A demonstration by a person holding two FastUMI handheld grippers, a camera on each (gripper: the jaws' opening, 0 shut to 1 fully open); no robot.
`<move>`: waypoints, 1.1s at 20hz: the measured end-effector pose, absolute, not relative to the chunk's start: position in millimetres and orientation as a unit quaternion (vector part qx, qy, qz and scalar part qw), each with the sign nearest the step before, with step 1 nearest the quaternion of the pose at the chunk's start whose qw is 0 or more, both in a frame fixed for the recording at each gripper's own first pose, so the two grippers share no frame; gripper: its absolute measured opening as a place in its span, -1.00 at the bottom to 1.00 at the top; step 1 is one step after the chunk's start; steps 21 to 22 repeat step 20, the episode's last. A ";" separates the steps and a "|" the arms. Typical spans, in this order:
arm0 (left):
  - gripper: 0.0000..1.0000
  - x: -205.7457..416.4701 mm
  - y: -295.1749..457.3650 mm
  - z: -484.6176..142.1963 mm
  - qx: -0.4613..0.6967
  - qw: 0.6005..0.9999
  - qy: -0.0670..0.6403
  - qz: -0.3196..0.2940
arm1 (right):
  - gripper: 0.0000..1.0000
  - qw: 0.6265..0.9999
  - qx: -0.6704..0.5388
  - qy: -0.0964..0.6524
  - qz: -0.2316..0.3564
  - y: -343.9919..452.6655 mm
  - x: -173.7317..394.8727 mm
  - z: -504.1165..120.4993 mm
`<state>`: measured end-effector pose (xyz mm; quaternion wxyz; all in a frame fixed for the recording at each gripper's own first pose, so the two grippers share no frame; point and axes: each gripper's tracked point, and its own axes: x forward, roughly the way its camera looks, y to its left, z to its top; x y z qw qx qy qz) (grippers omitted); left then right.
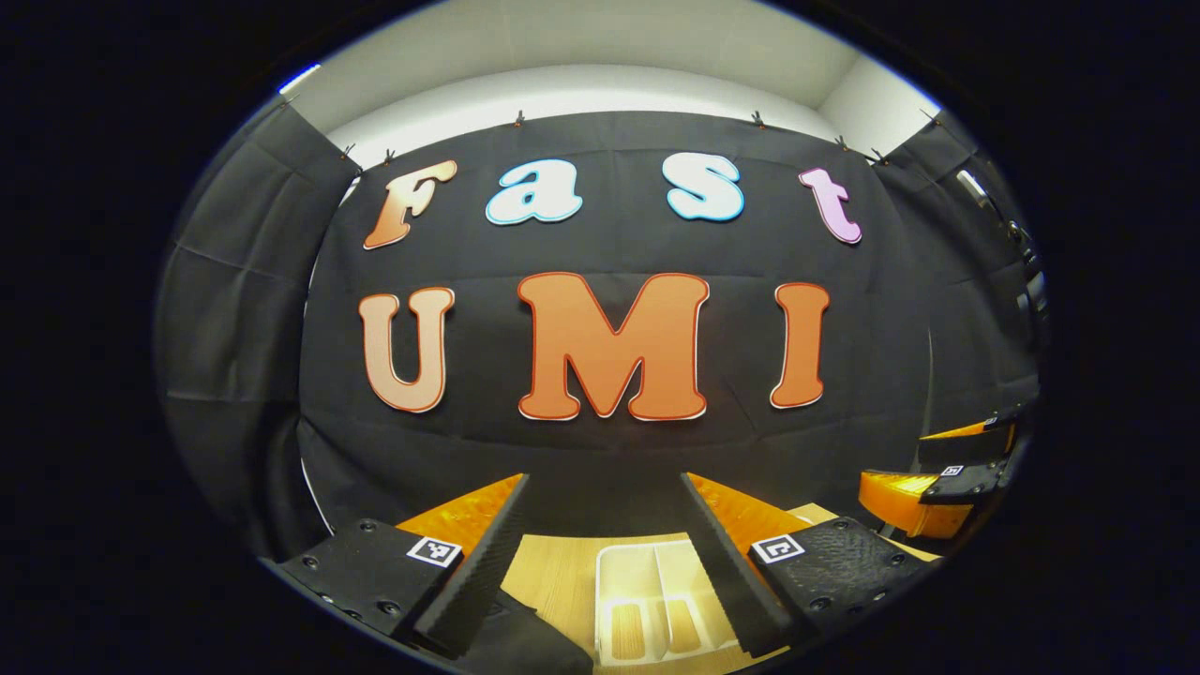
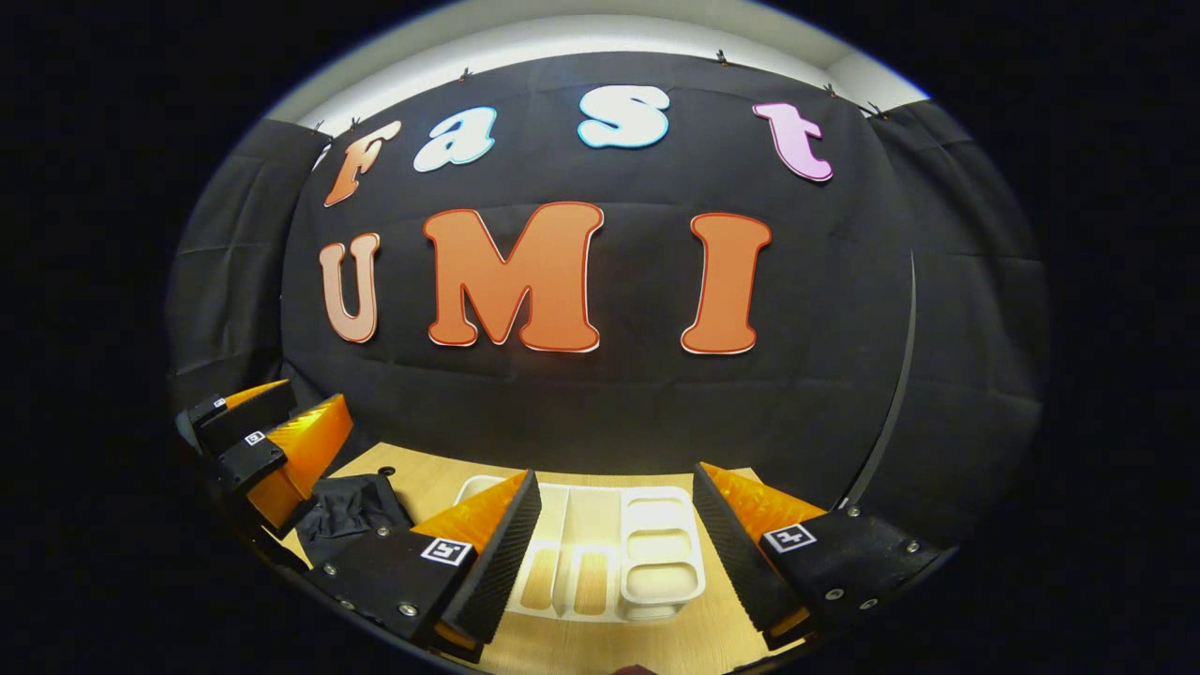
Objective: Open the schoolbag, grab two books from the bookshelf and put them into the schoolbag.
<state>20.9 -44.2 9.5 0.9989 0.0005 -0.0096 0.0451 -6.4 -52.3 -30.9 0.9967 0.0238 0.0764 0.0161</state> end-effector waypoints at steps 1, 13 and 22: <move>1.00 21.5 -44.3 9.0 0.001 0.999 -0.007 0.046 | 0.93 0.997 0.022 0.077 0.014 -52.1 -5.1 -31.9; 0.93 20.7 -42.5 6.8 0.000 0.999 0.011 0.041 | 0.93 0.996 0.020 0.086 0.010 -43.0 -0.6 -48.3; 0.93 20.2 -42.5 7.5 0.005 0.999 0.019 0.033 | 0.93 0.996 0.016 0.085 0.017 -38.9 -1.8 -53.3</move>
